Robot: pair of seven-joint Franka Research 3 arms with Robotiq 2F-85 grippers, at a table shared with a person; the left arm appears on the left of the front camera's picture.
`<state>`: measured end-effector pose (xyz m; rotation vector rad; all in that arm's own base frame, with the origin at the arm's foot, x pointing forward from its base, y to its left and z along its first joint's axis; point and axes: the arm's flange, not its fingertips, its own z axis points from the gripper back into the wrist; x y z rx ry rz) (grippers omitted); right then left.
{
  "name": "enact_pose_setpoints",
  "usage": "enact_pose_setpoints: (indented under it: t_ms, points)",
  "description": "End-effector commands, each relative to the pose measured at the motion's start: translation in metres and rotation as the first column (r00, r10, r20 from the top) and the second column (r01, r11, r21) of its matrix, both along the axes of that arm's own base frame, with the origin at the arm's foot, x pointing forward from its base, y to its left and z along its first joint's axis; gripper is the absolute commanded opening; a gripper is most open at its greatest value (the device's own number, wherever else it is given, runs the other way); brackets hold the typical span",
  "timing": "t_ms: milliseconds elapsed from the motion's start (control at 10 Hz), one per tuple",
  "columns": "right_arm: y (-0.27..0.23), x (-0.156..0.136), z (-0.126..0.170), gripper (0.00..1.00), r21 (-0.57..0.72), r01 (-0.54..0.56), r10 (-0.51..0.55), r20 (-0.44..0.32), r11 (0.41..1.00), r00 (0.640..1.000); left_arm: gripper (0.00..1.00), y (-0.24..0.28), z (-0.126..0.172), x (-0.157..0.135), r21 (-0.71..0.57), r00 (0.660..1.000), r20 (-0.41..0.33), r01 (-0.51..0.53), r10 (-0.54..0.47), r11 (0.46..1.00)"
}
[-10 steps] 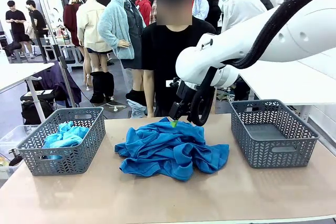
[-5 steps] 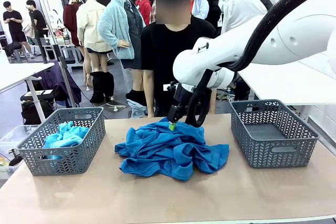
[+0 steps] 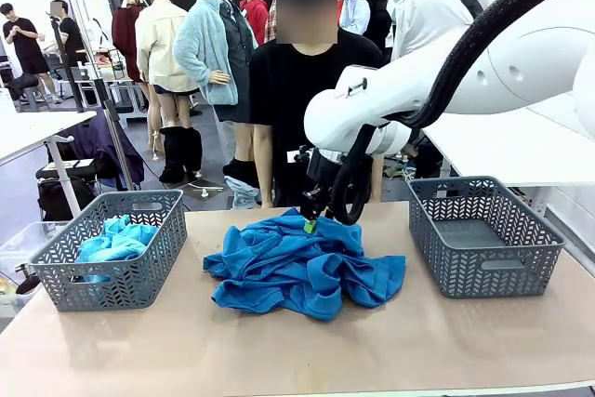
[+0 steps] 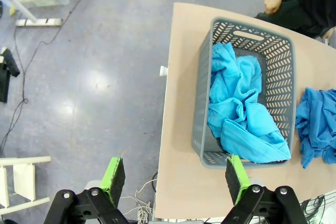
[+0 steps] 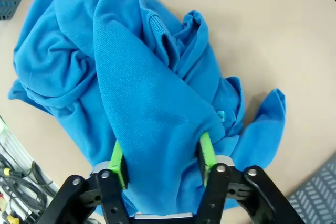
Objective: Sort the tops and bottoms.
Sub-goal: Lift clothes from the center of the table with your right hand.
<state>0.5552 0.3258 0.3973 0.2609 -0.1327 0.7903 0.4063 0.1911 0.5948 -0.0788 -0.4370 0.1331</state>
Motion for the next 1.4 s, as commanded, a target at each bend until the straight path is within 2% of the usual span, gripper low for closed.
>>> enact_pose_setpoints:
  t_ms: [0,100,600,800,1000,1100,1300]
  points:
    - [0.003,0.003,-0.001,0.12,-0.019,0.007,-0.007,0.001,1.0,1.0,1.0,0.001,0.001,-0.002,0.009,1.0,-0.012,0.002,-0.002,1.0]
    - [0.003,0.002,-0.001,0.0,-0.019,0.007,-0.007,0.005,1.0,1.0,1.0,0.001,0.001,-0.002,0.009,1.0,-0.012,0.002,-0.002,1.0]
    - [0.004,-0.007,0.004,0.0,-0.029,-0.022,0.023,0.03,0.999,0.999,1.0,0.001,0.001,-0.002,0.009,1.0,-0.012,0.002,-0.002,1.0]
    - [0.004,-0.013,0.028,0.0,-0.042,-0.032,0.035,0.086,0.999,0.996,1.0,0.001,0.001,-0.002,0.009,1.0,-0.012,0.002,-0.002,1.0]
    - [-0.001,-0.025,0.08,0.0,-0.049,-0.038,0.047,0.197,0.998,0.979,1.0,0.001,0.001,-0.002,0.009,1.0,-0.012,0.002,-0.002,1.0]
    - [-0.002,-0.033,0.118,0.0,-0.069,-0.034,0.052,0.282,0.997,0.958,1.0,0.001,0.001,-0.002,0.009,1.0,-0.012,0.002,-0.002,1.0]
    - [0.005,-0.046,0.189,0.0,-0.086,-0.049,0.079,0.388,0.995,0.919,1.0,0.001,0.001,-0.002,0.009,1.0,-0.012,0.002,-0.002,1.0]
